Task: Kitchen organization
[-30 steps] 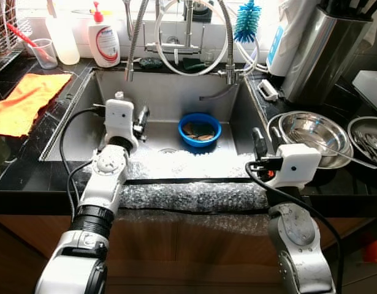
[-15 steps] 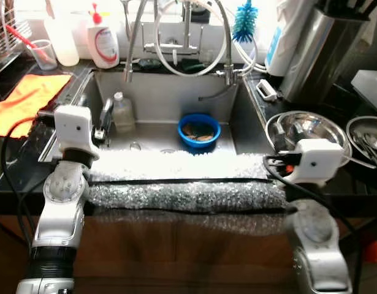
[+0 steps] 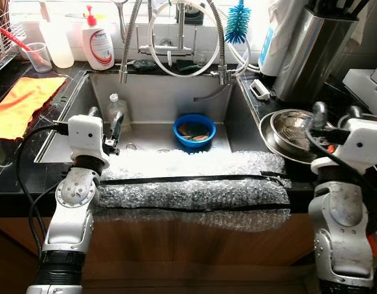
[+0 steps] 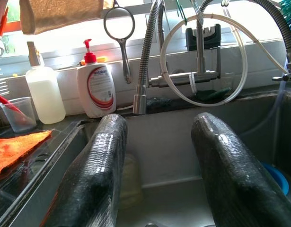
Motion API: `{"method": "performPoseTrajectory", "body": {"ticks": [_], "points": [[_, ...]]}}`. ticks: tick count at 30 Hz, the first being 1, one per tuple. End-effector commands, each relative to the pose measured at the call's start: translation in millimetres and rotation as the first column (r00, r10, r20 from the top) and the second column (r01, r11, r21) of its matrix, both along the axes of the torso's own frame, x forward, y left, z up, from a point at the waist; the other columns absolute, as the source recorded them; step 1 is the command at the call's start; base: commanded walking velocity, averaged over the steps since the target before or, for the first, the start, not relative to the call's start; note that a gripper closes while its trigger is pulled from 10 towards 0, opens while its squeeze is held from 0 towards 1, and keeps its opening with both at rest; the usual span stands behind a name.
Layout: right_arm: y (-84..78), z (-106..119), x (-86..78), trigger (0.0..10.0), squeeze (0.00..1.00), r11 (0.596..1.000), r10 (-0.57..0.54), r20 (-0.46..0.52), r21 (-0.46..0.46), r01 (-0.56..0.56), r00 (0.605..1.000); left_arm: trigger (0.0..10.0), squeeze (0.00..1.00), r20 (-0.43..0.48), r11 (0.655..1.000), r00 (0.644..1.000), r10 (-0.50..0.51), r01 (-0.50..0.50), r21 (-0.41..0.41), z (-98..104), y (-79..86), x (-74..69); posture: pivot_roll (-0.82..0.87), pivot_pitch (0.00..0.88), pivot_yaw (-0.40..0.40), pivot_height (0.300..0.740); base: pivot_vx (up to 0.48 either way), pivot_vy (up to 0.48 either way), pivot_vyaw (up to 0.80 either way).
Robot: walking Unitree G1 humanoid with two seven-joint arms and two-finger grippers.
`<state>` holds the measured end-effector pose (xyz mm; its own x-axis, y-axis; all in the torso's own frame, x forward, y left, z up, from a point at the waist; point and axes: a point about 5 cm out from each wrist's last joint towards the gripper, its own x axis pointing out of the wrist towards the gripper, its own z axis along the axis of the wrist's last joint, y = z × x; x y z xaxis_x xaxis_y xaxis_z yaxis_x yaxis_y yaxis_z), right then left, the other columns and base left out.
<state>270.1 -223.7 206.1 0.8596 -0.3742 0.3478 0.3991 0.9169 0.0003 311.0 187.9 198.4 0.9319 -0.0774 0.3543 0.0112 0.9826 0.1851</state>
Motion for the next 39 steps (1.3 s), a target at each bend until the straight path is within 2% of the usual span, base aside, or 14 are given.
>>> {"method": "performPoseTrajectory", "body": {"ticks": [1, 4, 6, 8, 11, 18, 24, 27, 30, 39], "points": [[-14.2, 1.9, -3.9, 10.0, 0.00, 0.996, -0.077, 0.002, 0.033, 0.077, 0.997, 10.0, 0.00, -0.013, 1.000, 1.000, 0.001, -0.001, 0.023, -1.2, -0.8, -1.6, -0.11, 0.045, -0.048, 0.740, 0.000, 0.000, 0.00], [-29.2, -2.8, -7.5, 10.0, 0.00, 0.978, -0.156, -0.018, 0.140, 0.157, 0.988, 10.0, 0.00, -0.018, 1.000, 1.000, -0.002, 0.003, 0.026, -2.6, -2.3, -1.4, -0.11, 0.048, -0.052, 0.740, 0.000, 0.000, 0.00], [-30.0, -3.3, -7.9, 10.0, 0.00, 0.976, -0.160, -0.020, 0.148, 0.162, 0.987, 10.0, 0.00, -0.019, 1.000, 1.000, -0.002, 0.003, 0.027, -2.5, -2.5, -1.4, -0.11, 0.048, -0.052, 0.740, 0.000, 0.000, 0.00], [-29.6, -7.7, -10.7, 10.0, 0.00, 0.965, -0.154, -0.021, 0.212, 0.155, 0.988, 10.0, 0.00, -0.018, 1.000, 1.000, -0.002, 0.002, 0.023, -1.9, -2.9, -1.3, -0.11, 0.050, -0.053, 0.740, 0.000, 0.000, 0.00], [-22.9, -8.3, -12.5, 10.0, 0.00, 0.958, -0.126, 0.001, 0.260, 0.122, 0.992, 10.0, 0.00, -0.018, 1.000, 1.000, -0.003, 0.003, 0.026, -2.5, -3.8, -1.6, -0.10, 0.046, -0.058, 0.740, 0.000, 0.000, 0.00], [-9.0, -11.2, -8.7, 10.0, 0.00, 0.957, -0.026, 0.016, 0.288, 0.020, 1.000, 10.0, 0.00, -0.018, 1.000, 1.000, -0.001, 0.001, 0.026, -4.0, -6.2, -2.3, -0.10, 0.038, -0.069, 0.740, 0.000, 0.000, 0.00], [-12.3, -17.1, -8.6, 10.0, 0.00, 0.938, -0.056, 0.001, 0.343, 0.053, 0.998, 10.0, 0.00, -0.021, 1.000, 1.000, 0.001, 0.000, 0.030, -6.5, -6.3, -3.6, -0.09, 0.028, -0.075, 0.740, 0.000, 0.000, 0.00], [-15.1, -17.6, -9.5, 10.0, 0.00, 0.939, -0.086, -0.002, 0.335, 0.081, 0.996, 10.0, 0.00, -0.022, 0.999, 1.000, 0.002, -0.001, 0.032, -7.3, -6.3, -4.1, -0.08, 0.024, -0.077, 0.740, 0.000, 0.000, 0.00], [-18.8, -22.3, -8.4, 10.0, 0.00, 0.916, -0.101, -0.016, 0.390, 0.099, 0.995, 10.0, 0.00, -0.023, 0.999, 1.000, 0.002, -0.001, 0.033, -8.5, -7.0, -4.6, -0.08, 0.019, -0.080, 0.740, 0.000, 0.000, 0.00], [-22.8, -24.5, -14.4, 10.0, 0.00, 0.937, -0.099, -0.041, 0.331, 0.107, 0.994, 10.0, 0.00, -0.023, 1.000, 1.000, -0.002, 0.003, 0.027, -9.7, -8.6, -5.1, -0.08, 0.012, -0.083, 0.740, 0.000, 0.000, 0.00]]}}
